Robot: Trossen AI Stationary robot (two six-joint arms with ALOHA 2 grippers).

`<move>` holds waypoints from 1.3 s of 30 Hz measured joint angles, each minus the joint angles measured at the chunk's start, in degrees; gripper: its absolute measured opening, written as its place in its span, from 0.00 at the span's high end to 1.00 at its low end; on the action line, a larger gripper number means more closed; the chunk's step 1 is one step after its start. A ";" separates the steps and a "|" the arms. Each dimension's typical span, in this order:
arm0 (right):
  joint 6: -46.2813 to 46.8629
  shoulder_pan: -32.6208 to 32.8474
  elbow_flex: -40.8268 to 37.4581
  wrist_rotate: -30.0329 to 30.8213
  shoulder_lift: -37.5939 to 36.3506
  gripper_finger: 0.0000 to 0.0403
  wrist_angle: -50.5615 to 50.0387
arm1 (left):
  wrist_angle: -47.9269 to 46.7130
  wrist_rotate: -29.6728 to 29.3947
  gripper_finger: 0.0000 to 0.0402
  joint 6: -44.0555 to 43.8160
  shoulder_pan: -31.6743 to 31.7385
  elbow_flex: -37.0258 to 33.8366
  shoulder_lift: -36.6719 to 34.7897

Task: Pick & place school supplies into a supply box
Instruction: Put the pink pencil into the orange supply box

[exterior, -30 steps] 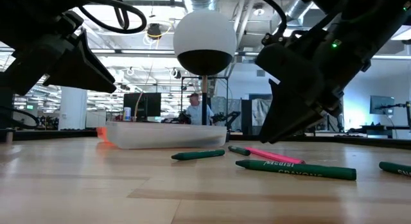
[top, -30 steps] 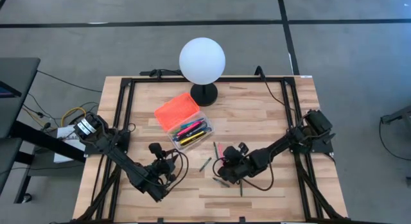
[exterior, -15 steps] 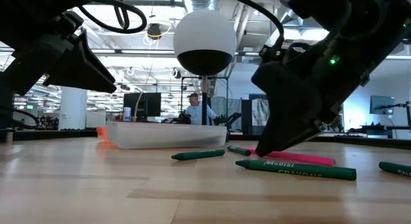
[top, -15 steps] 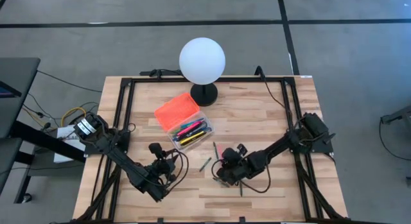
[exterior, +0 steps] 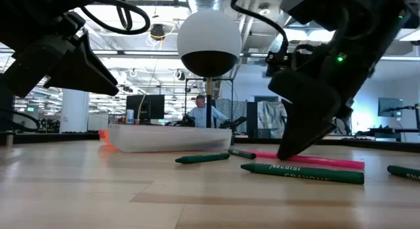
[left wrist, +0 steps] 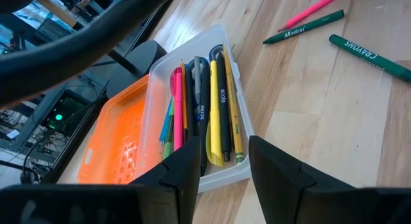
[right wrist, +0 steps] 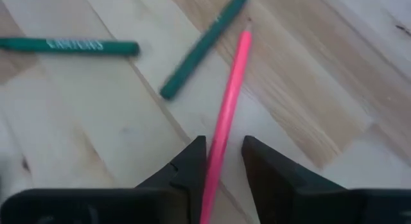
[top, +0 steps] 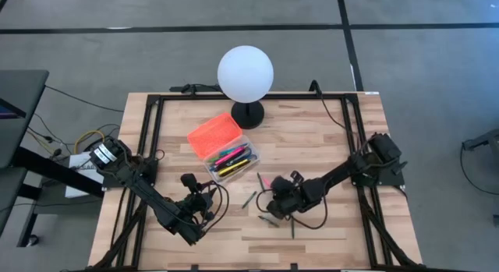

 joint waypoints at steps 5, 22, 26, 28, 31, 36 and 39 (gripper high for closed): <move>-5.91 -2.76 0.13 -5.81 -0.41 0.82 -1.27 | -0.02 0.04 0.68 0.00 0.00 0.00 0.00; -23.61 -12.56 6.74 -23.26 -0.81 0.94 -15.87 | -0.07 0.50 0.68 0.11 0.00 0.00 0.00; -26.68 -14.09 6.78 -23.24 -0.85 0.95 -18.06 | -0.33 0.50 0.68 0.17 0.00 0.00 0.00; -28.09 -14.51 6.78 -23.14 -0.85 0.96 -18.40 | -0.47 0.54 0.68 0.17 0.00 0.00 0.00; -29.71 -14.91 6.78 -22.91 -0.85 0.96 -18.76 | -0.48 1.01 0.68 0.20 0.00 0.00 0.00; -31.25 -15.06 6.78 -24.52 -0.87 0.96 -19.38 | -0.50 1.07 0.68 0.21 0.00 0.00 0.00; -31.31 -15.15 6.78 -26.03 -0.89 0.95 -19.43 | -0.50 1.09 0.68 0.22 0.00 0.00 0.00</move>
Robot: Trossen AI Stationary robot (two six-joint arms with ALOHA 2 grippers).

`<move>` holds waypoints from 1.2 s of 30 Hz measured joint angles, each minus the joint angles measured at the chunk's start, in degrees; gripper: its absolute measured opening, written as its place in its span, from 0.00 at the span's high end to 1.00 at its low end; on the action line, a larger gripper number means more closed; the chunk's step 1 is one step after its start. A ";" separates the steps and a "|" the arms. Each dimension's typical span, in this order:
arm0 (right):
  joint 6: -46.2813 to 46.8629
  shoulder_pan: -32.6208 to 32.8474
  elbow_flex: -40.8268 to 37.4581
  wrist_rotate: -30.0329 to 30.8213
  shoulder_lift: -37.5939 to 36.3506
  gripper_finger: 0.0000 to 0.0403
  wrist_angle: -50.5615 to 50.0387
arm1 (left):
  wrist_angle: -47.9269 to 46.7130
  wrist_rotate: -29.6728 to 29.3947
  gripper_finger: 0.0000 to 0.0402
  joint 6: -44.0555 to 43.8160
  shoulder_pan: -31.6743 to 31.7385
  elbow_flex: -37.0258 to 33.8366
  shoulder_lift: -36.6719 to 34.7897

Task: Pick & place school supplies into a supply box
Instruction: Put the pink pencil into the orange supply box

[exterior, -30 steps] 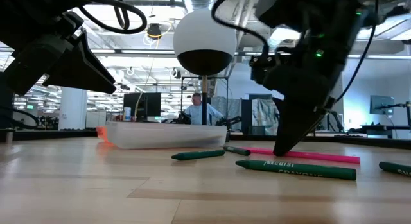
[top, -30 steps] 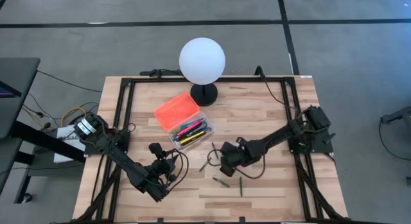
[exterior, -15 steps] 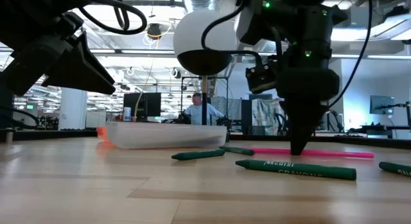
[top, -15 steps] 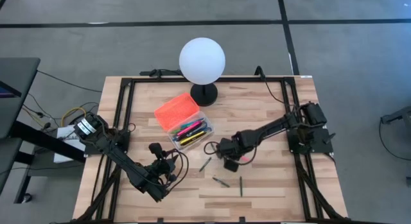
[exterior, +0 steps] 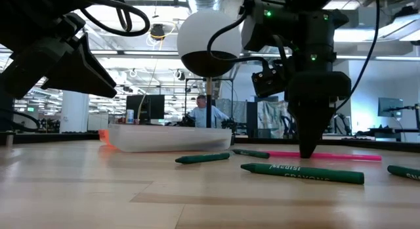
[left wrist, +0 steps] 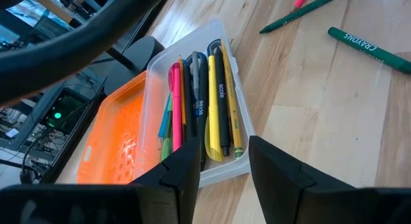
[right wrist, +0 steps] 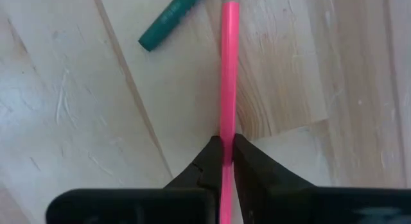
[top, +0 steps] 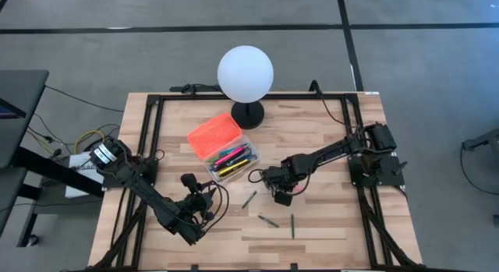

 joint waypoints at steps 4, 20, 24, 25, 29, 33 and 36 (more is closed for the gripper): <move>-0.67 0.00 0.00 -0.57 0.00 0.92 -0.03 | 0.00 0.04 0.68 0.00 0.00 0.00 0.00; -3.58 0.11 0.06 0.16 -0.02 0.98 -0.41 | 0.00 0.29 0.68 0.02 0.00 0.00 0.00; -3.58 0.37 0.09 2.35 -0.02 0.99 -1.51 | 0.00 0.31 0.68 0.02 0.00 0.00 0.00; -3.61 0.37 0.09 2.32 -0.02 0.99 -1.70 | 0.00 0.31 0.68 0.02 -0.02 0.00 0.00; -4.87 1.05 0.10 3.70 -0.02 0.99 -2.09 | 0.00 0.31 0.68 0.02 -0.01 0.00 0.00; -4.92 1.92 1.66 6.43 0.24 0.99 -5.84 | -0.02 0.31 0.68 0.02 0.00 0.00 0.00; -4.96 2.78 3.32 9.66 0.57 1.00 -11.06 | -0.03 0.29 0.68 0.02 -0.02 0.00 0.00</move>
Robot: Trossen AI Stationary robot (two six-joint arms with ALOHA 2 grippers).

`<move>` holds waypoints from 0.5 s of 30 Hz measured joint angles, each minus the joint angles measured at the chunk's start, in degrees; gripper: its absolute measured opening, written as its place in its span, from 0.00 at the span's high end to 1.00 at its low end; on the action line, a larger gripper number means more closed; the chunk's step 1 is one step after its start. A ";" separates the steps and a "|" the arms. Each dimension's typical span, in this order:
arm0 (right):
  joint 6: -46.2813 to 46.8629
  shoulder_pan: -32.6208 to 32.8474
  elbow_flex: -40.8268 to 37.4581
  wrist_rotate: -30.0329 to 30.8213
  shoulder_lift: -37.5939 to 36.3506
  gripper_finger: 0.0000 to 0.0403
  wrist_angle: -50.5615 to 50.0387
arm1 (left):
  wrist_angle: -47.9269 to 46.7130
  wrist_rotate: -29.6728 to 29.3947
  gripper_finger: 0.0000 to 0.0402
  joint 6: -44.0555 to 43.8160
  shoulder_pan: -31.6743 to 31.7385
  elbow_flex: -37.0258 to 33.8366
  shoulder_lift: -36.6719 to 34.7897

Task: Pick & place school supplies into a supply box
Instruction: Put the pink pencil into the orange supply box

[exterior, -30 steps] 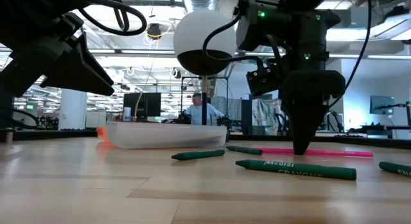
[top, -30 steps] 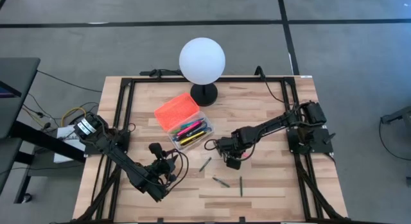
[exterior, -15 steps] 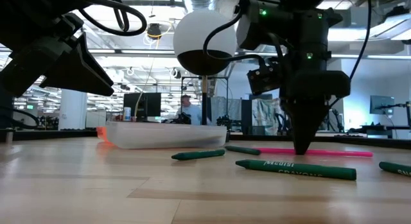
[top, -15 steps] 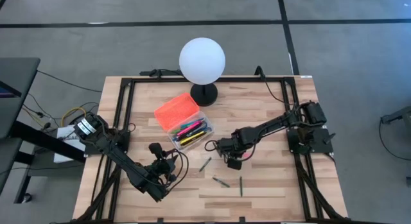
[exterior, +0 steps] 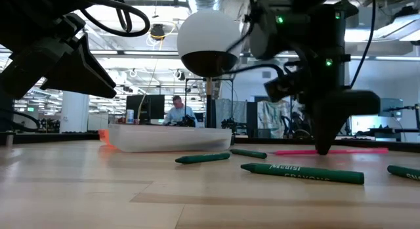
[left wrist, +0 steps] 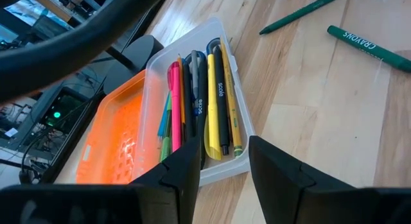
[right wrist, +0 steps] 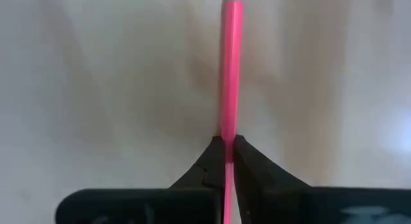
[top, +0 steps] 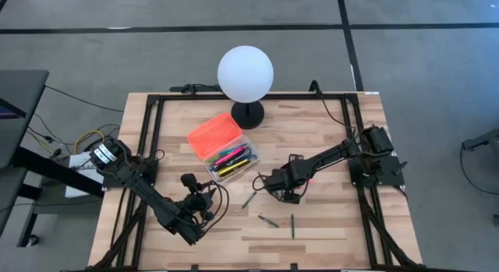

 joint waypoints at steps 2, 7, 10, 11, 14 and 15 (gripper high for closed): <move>0.03 0.50 1.22 2.33 0.08 1.00 -2.51 | 0.01 -0.01 0.68 0.00 0.02 0.00 0.00; 0.51 1.88 3.42 5.92 -0.09 1.00 -6.13 | 0.01 -0.01 0.68 0.02 0.02 0.00 0.00; 0.49 2.53 4.29 7.38 -0.13 1.00 -5.73 | 0.01 -0.01 0.68 0.02 0.01 0.00 0.00; 0.48 2.75 4.49 7.93 -0.13 1.00 -6.18 | 0.01 -0.01 0.68 0.01 0.01 0.00 0.00; 0.05 3.04 5.23 9.78 -0.17 1.00 -5.92 | 0.01 -0.01 0.68 0.02 0.00 0.00 0.00; 0.02 3.10 5.39 10.56 -0.18 1.00 -6.01 | 0.00 -0.01 0.68 0.02 0.01 0.00 0.00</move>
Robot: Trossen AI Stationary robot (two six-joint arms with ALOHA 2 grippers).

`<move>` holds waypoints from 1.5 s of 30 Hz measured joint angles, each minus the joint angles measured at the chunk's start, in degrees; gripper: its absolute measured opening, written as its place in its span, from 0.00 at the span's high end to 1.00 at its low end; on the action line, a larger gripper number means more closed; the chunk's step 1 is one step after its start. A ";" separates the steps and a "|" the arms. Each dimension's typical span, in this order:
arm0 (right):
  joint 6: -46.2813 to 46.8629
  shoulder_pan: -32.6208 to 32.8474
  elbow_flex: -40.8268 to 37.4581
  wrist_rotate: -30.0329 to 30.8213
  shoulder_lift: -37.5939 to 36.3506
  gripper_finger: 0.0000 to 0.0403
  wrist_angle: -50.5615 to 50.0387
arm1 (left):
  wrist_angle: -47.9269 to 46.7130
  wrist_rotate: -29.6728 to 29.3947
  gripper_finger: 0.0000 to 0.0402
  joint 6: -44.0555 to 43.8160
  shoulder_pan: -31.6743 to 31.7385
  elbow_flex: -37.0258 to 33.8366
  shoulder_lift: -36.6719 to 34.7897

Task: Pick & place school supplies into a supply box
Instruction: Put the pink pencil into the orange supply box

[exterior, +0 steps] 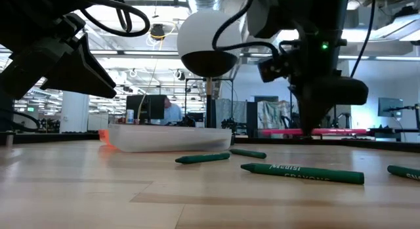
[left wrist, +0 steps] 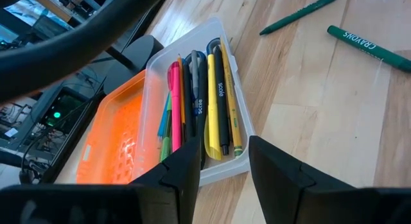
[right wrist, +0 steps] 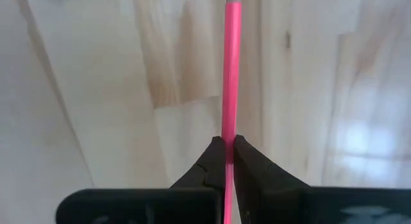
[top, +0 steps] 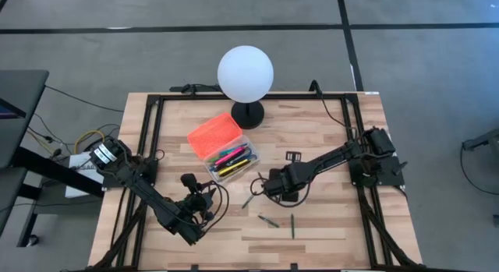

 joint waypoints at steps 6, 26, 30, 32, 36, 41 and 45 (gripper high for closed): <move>-3.93 0.39 2.28 7.74 -0.03 1.00 1.21 | -0.41 0.00 0.68 0.00 -0.01 0.00 -0.02; -46.00 -6.56 4.47 7.88 0.15 1.00 37.07 | -4.95 0.11 0.68 -1.70 -0.01 0.00 -0.02; -46.47 -8.68 4.47 4.72 0.15 1.00 39.37 | -6.42 0.56 0.68 -3.65 0.00 0.00 -0.02; -47.34 -9.66 4.47 1.20 0.15 1.00 41.45 | -6.42 0.55 0.68 -3.70 -0.01 0.00 -0.02; -48.21 -10.64 4.47 -1.55 1.25 1.00 45.92 | -6.44 0.71 0.68 -3.76 0.01 0.00 -0.02; -50.71 -11.36 4.65 -4.42 2.42 1.00 50.13 | -6.46 1.05 0.68 -3.78 -0.01 0.00 -0.02; -50.89 -11.81 4.58 -4.59 3.80 1.00 50.03 | -6.54 1.34 0.68 -3.78 -0.01 0.00 -0.02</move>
